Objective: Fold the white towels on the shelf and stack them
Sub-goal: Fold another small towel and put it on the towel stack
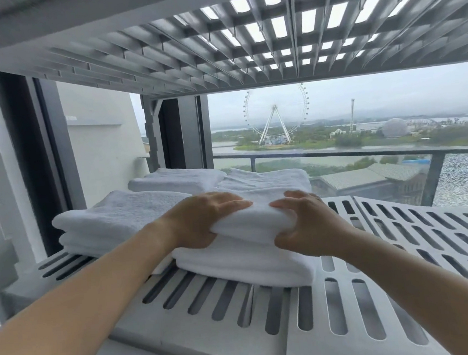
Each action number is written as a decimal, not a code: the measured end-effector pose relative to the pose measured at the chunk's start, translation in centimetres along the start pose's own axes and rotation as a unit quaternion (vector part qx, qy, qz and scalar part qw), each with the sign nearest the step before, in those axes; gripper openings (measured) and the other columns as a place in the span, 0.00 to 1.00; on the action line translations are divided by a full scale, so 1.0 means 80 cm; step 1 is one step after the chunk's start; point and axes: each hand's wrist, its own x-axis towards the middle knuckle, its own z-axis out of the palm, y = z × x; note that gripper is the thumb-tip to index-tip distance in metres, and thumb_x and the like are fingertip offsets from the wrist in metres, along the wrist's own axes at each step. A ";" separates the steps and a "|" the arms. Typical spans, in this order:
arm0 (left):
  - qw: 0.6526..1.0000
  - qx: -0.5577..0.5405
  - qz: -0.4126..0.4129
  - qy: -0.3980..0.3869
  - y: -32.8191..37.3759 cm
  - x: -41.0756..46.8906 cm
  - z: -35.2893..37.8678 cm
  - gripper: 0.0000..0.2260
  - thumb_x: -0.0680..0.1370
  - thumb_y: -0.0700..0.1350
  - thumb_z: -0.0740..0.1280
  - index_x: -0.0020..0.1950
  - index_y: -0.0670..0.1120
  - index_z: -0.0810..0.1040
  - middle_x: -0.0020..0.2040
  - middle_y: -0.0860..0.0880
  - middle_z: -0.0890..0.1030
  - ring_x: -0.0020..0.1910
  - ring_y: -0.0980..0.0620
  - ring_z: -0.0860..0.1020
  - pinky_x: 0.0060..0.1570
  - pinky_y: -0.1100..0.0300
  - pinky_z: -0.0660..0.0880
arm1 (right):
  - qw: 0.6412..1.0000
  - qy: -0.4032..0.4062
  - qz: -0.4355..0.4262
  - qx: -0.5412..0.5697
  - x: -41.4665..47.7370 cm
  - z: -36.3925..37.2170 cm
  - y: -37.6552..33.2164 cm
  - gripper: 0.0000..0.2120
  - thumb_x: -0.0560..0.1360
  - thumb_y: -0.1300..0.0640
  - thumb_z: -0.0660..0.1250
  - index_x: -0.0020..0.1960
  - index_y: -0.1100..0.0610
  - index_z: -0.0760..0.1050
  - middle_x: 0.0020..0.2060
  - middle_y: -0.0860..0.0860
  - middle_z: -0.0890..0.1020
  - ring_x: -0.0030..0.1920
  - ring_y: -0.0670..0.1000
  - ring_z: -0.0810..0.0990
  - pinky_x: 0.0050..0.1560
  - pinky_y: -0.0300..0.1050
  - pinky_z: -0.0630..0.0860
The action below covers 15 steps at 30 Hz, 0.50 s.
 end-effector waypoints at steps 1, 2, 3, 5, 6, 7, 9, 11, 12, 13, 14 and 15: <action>1.000 0.001 0.001 0.012 -0.003 0.000 -0.002 0.33 0.69 0.35 0.62 0.72 0.56 0.62 0.70 0.53 0.69 0.67 0.52 0.68 0.61 0.57 0.69 | 1.000 0.017 0.000 0.001 0.000 0.001 -0.001 0.34 0.62 0.46 0.69 0.67 0.45 0.68 0.71 0.50 0.63 0.71 0.52 0.58 0.65 0.43 0.59; 1.000 0.002 -0.001 0.015 -0.006 -0.001 -0.002 0.34 0.69 0.36 0.62 0.72 0.56 0.62 0.70 0.53 0.69 0.67 0.52 0.68 0.60 0.58 0.69 | 1.000 0.026 -0.005 -0.003 -0.002 0.003 -0.003 0.33 0.62 0.45 0.68 0.67 0.44 0.67 0.71 0.50 0.63 0.71 0.52 0.58 0.65 0.44 0.60; 1.000 0.003 -0.007 0.007 -0.008 -0.005 0.000 0.34 0.69 0.36 0.62 0.72 0.58 0.61 0.70 0.54 0.68 0.68 0.53 0.67 0.60 0.58 0.69 | 1.000 0.021 -0.016 -0.015 -0.005 0.006 -0.005 0.33 0.63 0.44 0.67 0.67 0.44 0.66 0.71 0.50 0.62 0.71 0.53 0.57 0.66 0.47 0.60; 0.999 0.002 -0.015 -0.037 -0.006 -0.016 0.009 0.35 0.69 0.39 0.62 0.73 0.59 0.57 0.72 0.55 0.65 0.69 0.54 0.65 0.62 0.56 0.69 | 0.997 -0.016 -0.044 -0.061 -0.013 0.015 -0.008 0.33 0.65 0.43 0.64 0.69 0.45 0.62 0.70 0.50 0.62 0.70 0.53 0.56 0.66 0.53 0.63; 0.998 -0.003 -0.015 -0.055 -0.004 -0.023 0.016 0.36 0.69 0.40 0.62 0.74 0.59 0.56 0.72 0.55 0.64 0.70 0.54 0.64 0.63 0.55 0.69 | 0.995 -0.030 -0.055 -0.082 -0.017 0.018 -0.010 0.33 0.66 0.43 0.63 0.69 0.45 0.61 0.69 0.50 0.62 0.69 0.53 0.56 0.65 0.55 0.66; 0.998 -0.013 -0.015 -0.062 -0.002 -0.027 0.020 0.36 0.68 0.40 0.63 0.74 0.59 0.55 0.72 0.55 0.64 0.70 0.54 0.63 0.64 0.54 0.69 | 0.993 -0.037 -0.059 -0.098 -0.019 0.019 -0.012 0.32 0.66 0.42 0.62 0.69 0.46 0.60 0.68 0.50 0.63 0.68 0.53 0.56 0.64 0.56 0.67; 0.997 -0.052 -0.019 -0.059 0.001 -0.030 0.018 0.36 0.67 0.42 0.63 0.73 0.59 0.56 0.72 0.56 0.64 0.69 0.55 0.63 0.64 0.55 0.67 | 0.991 -0.051 -0.052 -0.113 -0.018 0.011 -0.016 0.32 0.68 0.38 0.61 0.69 0.45 0.60 0.68 0.50 0.64 0.69 0.53 0.57 0.64 0.57 0.67; 0.991 -0.108 -0.044 -0.064 0.002 -0.021 0.006 0.30 0.69 0.47 0.61 0.71 0.62 0.61 0.70 0.58 0.67 0.67 0.58 0.65 0.63 0.56 0.67 | 0.990 -0.061 -0.035 -0.118 -0.011 0.001 -0.021 0.32 0.69 0.32 0.55 0.69 0.45 0.62 0.68 0.48 0.66 0.69 0.52 0.61 0.64 0.58 0.66; 0.987 -0.134 -0.060 -0.068 0.003 -0.014 -0.001 0.25 0.70 0.50 0.59 0.68 0.62 0.65 0.68 0.58 0.69 0.65 0.59 0.67 0.62 0.56 0.67 | 0.991 -0.058 -0.028 -0.116 -0.004 -0.003 -0.024 0.32 0.70 0.31 0.52 0.69 0.45 0.63 0.68 0.48 0.67 0.69 0.52 0.63 0.64 0.58 0.67; 0.982 -0.160 -0.074 -0.068 0.004 -0.006 -0.008 0.21 0.72 0.52 0.57 0.65 0.62 0.70 0.65 0.58 0.72 0.62 0.59 0.69 0.61 0.55 0.68 | 0.993 -0.050 -0.021 -0.106 0.006 -0.007 -0.026 0.30 0.72 0.32 0.50 0.68 0.47 0.65 0.68 0.48 0.69 0.68 0.52 0.65 0.64 0.57 0.67; 0.975 -0.195 -0.086 -0.064 0.005 0.004 -0.013 0.18 0.74 0.53 0.55 0.61 0.60 0.74 0.62 0.57 0.75 0.60 0.59 0.72 0.59 0.55 0.68 | 0.994 -0.043 -0.013 -0.096 0.017 -0.009 -0.027 0.28 0.74 0.35 0.50 0.67 0.48 0.67 0.68 0.49 0.70 0.67 0.53 0.67 0.64 0.56 0.68; 0.964 -0.240 -0.095 -0.055 0.007 0.014 -0.016 0.17 0.75 0.53 0.53 0.58 0.57 0.77 0.60 0.56 0.77 0.58 0.58 0.73 0.57 0.57 0.68 | 0.995 -0.041 -0.004 -0.094 0.030 -0.010 -0.029 0.25 0.75 0.38 0.51 0.67 0.49 0.68 0.67 0.50 0.70 0.67 0.53 0.68 0.64 0.55 0.68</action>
